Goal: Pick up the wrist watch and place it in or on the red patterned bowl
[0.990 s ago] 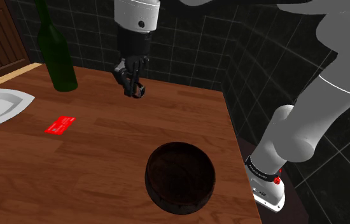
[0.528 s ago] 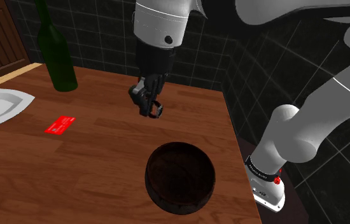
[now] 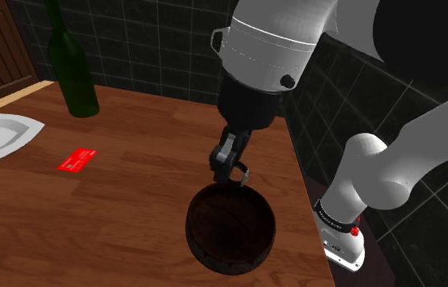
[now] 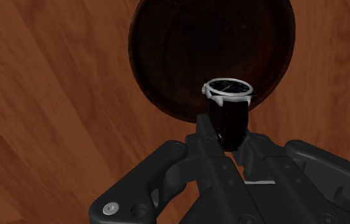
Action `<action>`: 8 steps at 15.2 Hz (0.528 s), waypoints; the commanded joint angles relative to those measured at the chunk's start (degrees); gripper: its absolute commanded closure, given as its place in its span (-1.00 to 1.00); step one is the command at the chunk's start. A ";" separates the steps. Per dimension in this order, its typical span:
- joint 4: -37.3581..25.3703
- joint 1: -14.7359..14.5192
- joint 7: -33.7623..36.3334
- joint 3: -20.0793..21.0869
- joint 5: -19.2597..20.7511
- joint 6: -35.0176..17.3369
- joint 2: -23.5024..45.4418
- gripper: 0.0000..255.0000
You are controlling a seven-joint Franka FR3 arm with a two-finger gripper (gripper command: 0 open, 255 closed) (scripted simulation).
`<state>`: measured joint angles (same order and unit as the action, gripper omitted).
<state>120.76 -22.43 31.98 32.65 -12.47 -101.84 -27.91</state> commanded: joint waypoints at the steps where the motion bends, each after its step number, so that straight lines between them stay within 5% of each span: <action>1: 1.81 -1.07 1.48 1.06 -1.12 -0.52 -1.58 1.00; 8: 7.18 -1.46 1.37 2.10 -1.87 -5.80 -1.71 1.00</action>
<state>127.37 -23.81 33.16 34.44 -14.23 -106.96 -29.68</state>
